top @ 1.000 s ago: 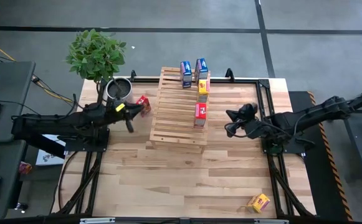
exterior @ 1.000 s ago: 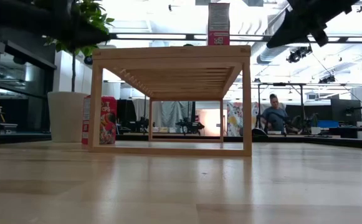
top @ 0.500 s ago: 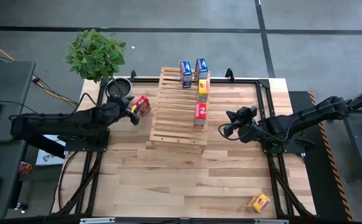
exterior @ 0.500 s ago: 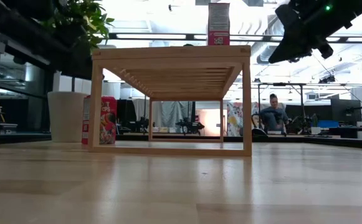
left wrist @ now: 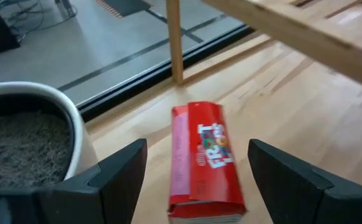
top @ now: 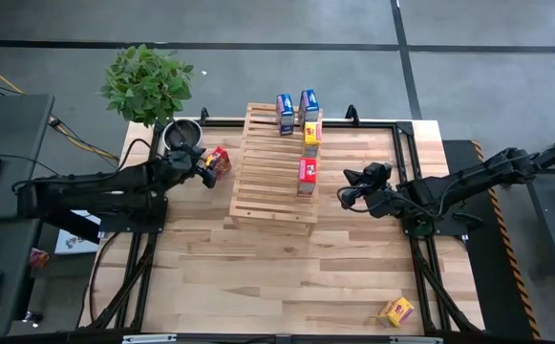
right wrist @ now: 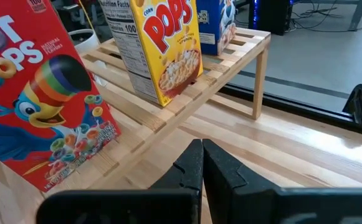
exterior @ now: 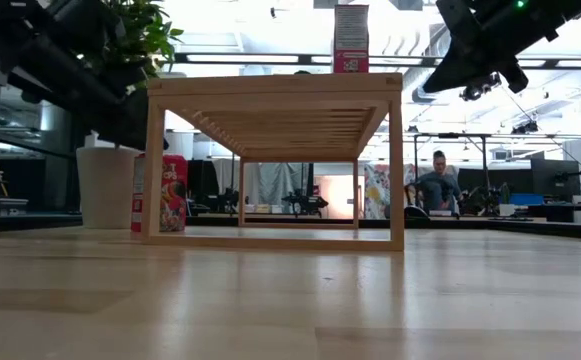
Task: Stack cereal on shelf
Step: Put the red cereal box on the shelf aligned with the other red cereal box
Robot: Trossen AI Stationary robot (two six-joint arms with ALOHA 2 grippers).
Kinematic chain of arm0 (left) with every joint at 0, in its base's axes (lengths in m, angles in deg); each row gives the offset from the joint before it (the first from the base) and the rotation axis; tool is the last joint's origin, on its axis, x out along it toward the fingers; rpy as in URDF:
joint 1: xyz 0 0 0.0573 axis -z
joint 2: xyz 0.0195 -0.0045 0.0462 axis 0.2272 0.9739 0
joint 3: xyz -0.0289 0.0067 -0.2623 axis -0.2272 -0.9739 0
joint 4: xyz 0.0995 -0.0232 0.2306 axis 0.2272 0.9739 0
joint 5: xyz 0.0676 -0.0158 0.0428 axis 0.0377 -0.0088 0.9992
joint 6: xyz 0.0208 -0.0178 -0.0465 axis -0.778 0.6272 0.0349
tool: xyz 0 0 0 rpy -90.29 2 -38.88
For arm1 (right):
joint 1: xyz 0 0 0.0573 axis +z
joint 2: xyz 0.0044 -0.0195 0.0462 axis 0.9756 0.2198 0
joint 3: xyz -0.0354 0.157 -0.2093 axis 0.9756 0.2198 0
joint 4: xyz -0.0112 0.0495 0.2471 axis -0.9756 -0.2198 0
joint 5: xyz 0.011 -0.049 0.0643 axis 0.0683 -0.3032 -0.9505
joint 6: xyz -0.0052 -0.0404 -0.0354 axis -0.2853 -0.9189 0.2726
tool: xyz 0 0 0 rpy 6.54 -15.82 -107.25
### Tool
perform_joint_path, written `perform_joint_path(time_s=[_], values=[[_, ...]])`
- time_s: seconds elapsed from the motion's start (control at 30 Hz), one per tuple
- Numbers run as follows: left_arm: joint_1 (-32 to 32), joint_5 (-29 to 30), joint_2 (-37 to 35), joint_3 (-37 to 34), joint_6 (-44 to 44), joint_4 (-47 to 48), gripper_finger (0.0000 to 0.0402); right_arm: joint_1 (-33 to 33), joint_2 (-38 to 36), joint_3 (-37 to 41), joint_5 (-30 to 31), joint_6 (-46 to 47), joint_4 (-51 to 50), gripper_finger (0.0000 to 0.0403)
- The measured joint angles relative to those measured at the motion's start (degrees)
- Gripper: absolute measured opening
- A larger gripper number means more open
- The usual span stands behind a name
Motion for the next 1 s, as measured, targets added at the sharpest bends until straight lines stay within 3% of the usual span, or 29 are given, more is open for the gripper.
perform_joint_path(time_s=[1.0], values=[[-2.8, -3.2, 10.5, 0.0, 2.0, -2.8, 0.0271, 0.0, 0.0, 0.0, 0.3, 1.4, 0.2, 0.0]])
